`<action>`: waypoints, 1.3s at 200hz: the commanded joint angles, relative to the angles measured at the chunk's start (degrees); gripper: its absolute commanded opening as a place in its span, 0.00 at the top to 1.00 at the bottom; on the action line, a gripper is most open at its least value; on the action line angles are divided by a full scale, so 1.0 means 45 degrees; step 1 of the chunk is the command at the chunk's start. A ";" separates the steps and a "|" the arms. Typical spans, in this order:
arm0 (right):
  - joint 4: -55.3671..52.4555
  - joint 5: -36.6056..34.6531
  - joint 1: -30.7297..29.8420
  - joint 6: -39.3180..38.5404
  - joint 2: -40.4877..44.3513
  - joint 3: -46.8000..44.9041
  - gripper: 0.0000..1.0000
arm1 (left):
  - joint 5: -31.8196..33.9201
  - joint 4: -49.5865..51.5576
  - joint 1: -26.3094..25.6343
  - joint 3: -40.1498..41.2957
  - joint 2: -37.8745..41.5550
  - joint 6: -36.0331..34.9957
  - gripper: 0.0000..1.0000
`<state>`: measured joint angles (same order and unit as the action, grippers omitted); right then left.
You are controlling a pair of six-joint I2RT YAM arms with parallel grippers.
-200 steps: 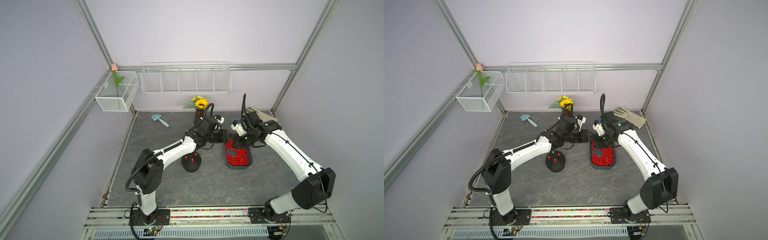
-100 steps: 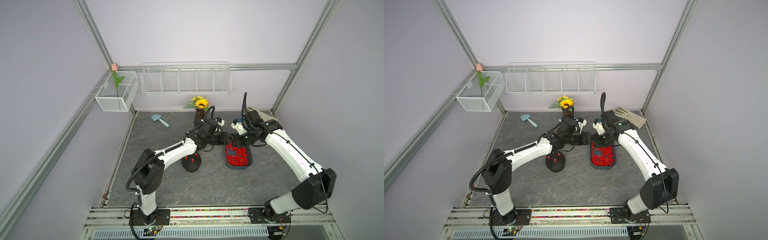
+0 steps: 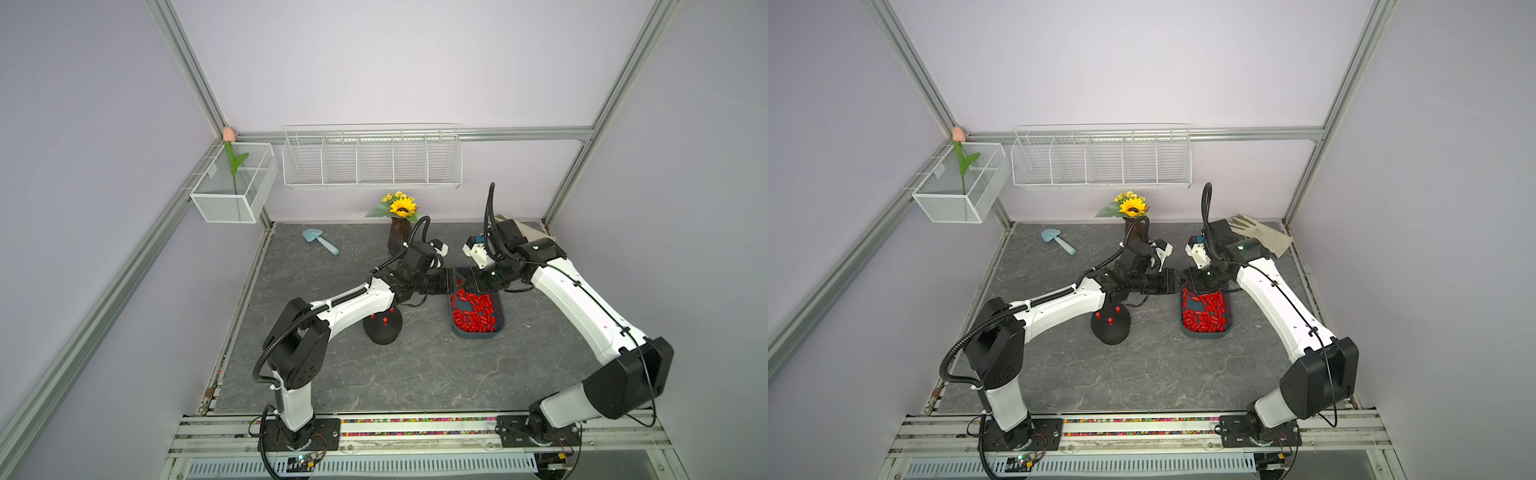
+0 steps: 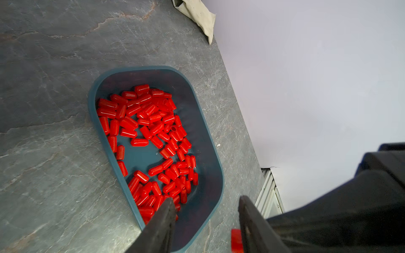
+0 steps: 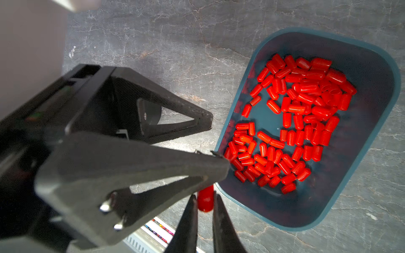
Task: Cover the protruding screws with screw protection sleeves
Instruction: Adjust the screw protection sleeve.
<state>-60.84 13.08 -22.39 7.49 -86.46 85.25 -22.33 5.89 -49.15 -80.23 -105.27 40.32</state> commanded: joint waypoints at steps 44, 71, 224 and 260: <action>0.0064 0.0042 -0.0063 0.0060 0.0291 0.0250 0.86 | 0.0207 -0.0041 -0.0143 0.0058 0.0402 0.0044 0.51; 0.0019 0.0023 -0.0063 0.0039 0.0316 0.0235 0.87 | 0.0424 0.0123 -0.0116 -0.0101 0.0413 -0.0050 0.51; 0.0015 -0.0147 -0.1684 0.0419 -0.0512 0.1491 0.87 | 0.1719 0.1139 0.3152 0.1495 0.3534 -0.0715 0.50; 0.0097 -0.0657 -0.2980 0.0650 -0.1579 0.2516 0.87 | 0.1983 0.1660 0.4407 0.3241 0.5168 -0.0661 0.50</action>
<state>-60.60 12.05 -32.64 9.23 -90.41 94.06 -15.16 10.31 -32.21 -70.17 -85.86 37.80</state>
